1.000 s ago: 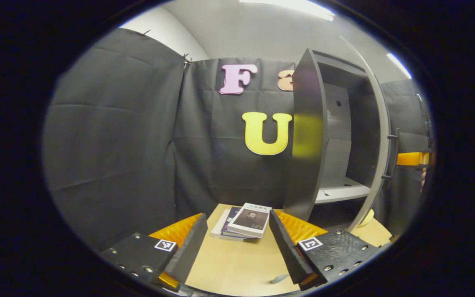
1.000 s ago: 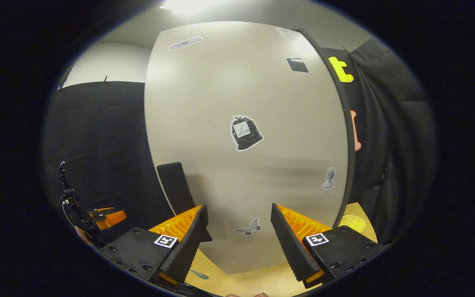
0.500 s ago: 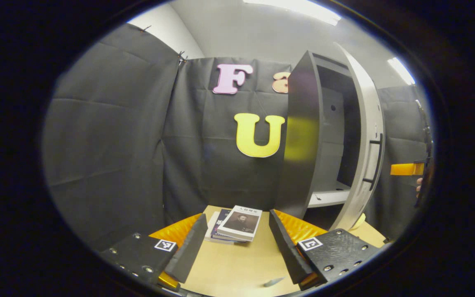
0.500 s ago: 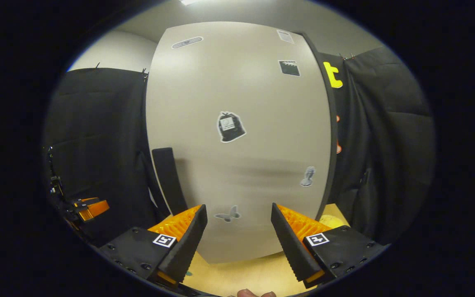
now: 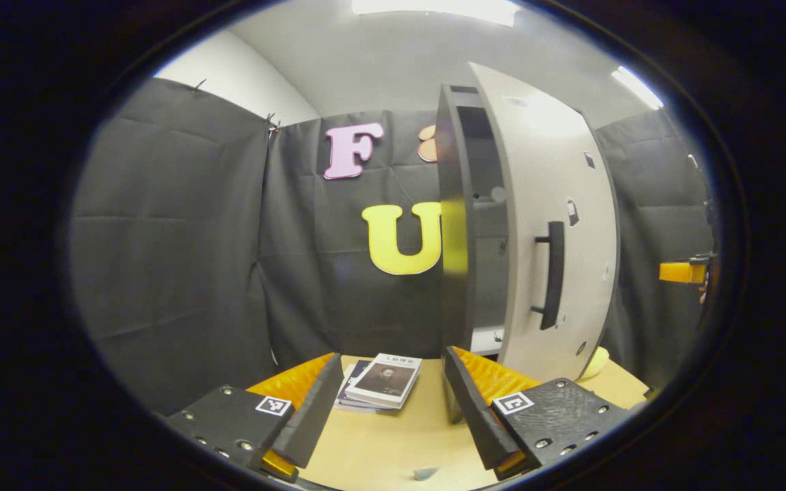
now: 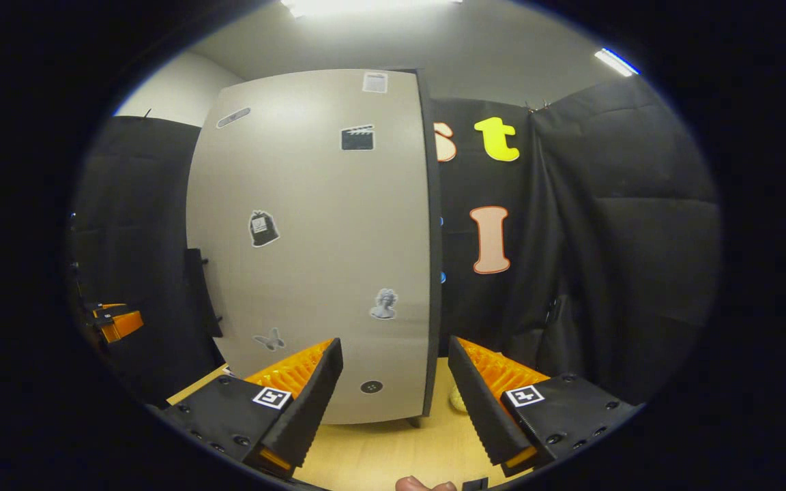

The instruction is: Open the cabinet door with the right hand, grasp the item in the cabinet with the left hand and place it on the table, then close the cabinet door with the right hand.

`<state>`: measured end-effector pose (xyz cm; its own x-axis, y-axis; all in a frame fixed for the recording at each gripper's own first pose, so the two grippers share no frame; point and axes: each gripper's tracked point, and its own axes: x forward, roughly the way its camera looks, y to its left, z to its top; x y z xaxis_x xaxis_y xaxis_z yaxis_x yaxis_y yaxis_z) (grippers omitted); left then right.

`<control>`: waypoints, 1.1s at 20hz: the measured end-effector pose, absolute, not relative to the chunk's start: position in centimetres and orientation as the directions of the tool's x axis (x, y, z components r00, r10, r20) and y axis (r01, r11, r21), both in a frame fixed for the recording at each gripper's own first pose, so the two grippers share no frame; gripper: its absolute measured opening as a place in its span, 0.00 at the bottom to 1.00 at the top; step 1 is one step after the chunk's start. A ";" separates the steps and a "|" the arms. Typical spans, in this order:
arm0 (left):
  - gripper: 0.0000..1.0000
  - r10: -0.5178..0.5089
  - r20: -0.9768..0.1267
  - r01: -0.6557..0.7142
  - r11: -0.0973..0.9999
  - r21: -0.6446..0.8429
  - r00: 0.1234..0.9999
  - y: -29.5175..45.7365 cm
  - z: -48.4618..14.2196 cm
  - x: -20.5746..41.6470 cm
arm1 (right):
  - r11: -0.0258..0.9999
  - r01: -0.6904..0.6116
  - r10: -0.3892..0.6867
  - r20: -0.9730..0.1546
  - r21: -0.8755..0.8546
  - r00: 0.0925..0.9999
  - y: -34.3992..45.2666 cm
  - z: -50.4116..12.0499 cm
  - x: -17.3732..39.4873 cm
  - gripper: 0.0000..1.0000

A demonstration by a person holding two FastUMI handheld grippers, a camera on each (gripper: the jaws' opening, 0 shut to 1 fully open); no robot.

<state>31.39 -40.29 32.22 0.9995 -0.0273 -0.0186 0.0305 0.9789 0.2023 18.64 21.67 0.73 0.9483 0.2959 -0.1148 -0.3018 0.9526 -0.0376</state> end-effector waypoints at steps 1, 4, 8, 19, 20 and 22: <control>0.91 -0.021 -0.021 0.025 0.978 0.206 1.000 -41.8 31.9 31.0 | 0.954 -0.300 0.296 -0.105 -0.021 0.949 20.2 1.0 18.8 0.98; 0.91 -0.013 -0.023 0.018 0.978 0.208 1.000 -46.3 31.3 29.9 | 0.954 -0.301 0.300 -0.093 0.001 0.949 15.9 1.0 19.2 0.97; 0.91 0.001 -0.025 0.005 0.976 0.219 1.000 -51.0 30.2 27.9 | 0.943 -0.331 0.332 -0.117 0.026 0.936 11.9 0.0 19.3 0.98; 0.91 -0.004 -0.030 0.011 0.975 0.221 1.000 -54.0 30.3 26.1 | 0.949 -0.308 0.312 -0.066 0.065 0.948 8.9 1.1 19.6 0.97; 0.91 -0.006 -0.029 0.012 0.976 0.219 1.000 -53.9 30.5 26.1 | 0.955 -0.288 0.292 -0.062 0.076 0.954 8.6 1.2 19.7 0.97; 0.91 -0.010 -0.026 0.015 0.980 0.200 1.000 -53.3 30.5 26.6 | 0.960 -0.264 0.270 -0.057 0.087 0.961 8.2 1.2 19.5 0.97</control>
<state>26.62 -53.28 30.53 0.9996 -0.0098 -0.0264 0.0149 0.9797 0.1998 19.51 8.19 1.18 0.9612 0.2699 -0.0571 -0.2645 0.9605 0.0870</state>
